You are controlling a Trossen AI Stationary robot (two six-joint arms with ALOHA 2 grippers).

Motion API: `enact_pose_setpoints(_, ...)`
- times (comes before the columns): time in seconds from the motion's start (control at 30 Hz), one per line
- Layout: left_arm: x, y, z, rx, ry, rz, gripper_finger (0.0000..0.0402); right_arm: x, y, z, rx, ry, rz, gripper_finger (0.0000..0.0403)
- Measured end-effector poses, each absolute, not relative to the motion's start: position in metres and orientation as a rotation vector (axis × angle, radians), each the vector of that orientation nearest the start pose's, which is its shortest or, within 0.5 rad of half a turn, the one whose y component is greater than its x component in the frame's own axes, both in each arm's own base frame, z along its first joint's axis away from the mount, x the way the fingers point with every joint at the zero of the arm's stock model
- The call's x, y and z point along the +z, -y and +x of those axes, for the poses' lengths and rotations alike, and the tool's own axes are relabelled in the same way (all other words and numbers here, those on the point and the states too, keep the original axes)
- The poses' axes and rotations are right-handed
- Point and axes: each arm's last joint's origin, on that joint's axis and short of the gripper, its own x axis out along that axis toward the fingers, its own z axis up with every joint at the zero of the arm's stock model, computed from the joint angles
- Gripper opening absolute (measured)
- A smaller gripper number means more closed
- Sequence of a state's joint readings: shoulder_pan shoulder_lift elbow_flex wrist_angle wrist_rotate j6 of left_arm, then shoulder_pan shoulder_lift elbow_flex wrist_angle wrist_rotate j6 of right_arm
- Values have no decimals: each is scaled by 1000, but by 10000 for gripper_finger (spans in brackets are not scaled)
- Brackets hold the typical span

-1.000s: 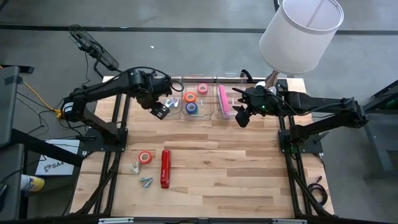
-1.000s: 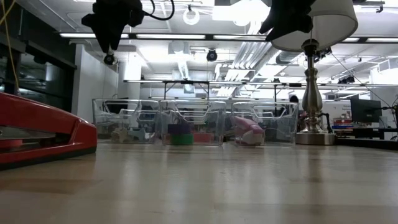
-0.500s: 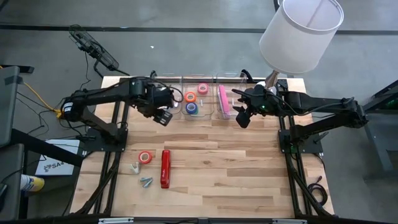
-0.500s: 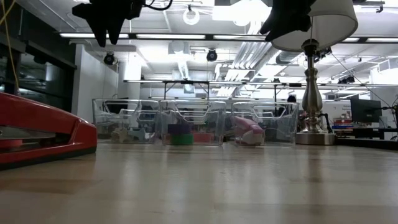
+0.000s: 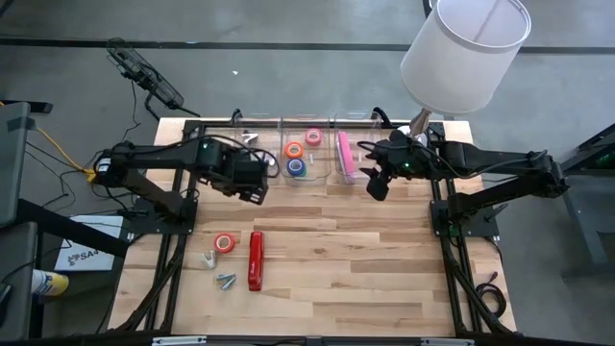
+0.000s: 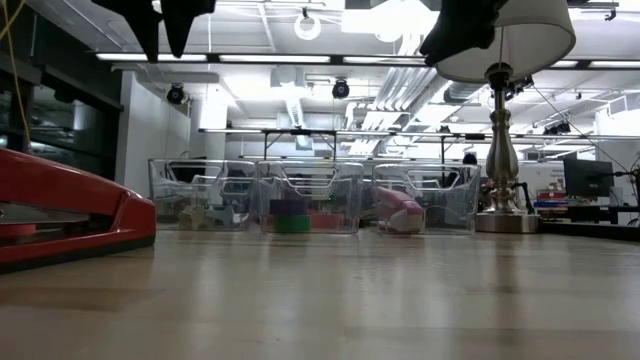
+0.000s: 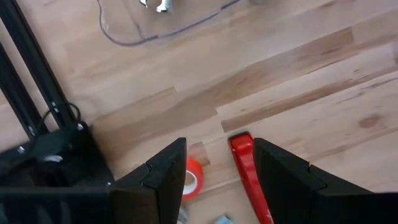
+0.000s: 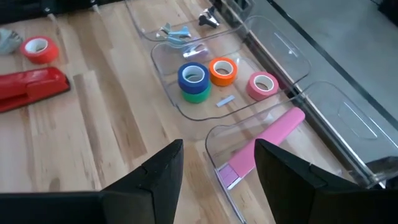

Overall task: Pick and place Stapler, Stapler remover, tape
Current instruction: Put the red tape into the middle transparent bin

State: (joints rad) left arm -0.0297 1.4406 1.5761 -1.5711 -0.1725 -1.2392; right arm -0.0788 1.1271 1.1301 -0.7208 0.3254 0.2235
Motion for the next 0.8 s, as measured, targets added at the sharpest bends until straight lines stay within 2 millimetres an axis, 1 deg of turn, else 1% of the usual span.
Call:
enact_pose_setpoints(0.23, 362, 22, 233, 1014, -1092, -956, 179, 340, 26, 222, -407, -692, 52, 188)
enact_pose_setpoints(0.33, 355, 30, 231, 1059, -1083, -984, 179, 340, 26, 222, -377, -701, 20, 188)
enact_pose_setpoints(0.47, 332, 44, 227, 1139, -1154, -1010, 179, 340, 25, 222, -348, -710, -12, 188)
enact_pose_setpoints(0.6, 301, 54, 221, 1229, -1220, -1011, 179, 340, 25, 222, -319, -716, -41, 188)
enact_pose_setpoints(0.7, 275, 61, 221, 1225, -1277, -1059, 179, 340, 24, 222, -300, -718, -50, 188)
enact_pose_setpoints(0.8, 248, 68, 221, 1175, -1324, -1106, 179, 340, 24, 222, -294, -719, -55, 188)
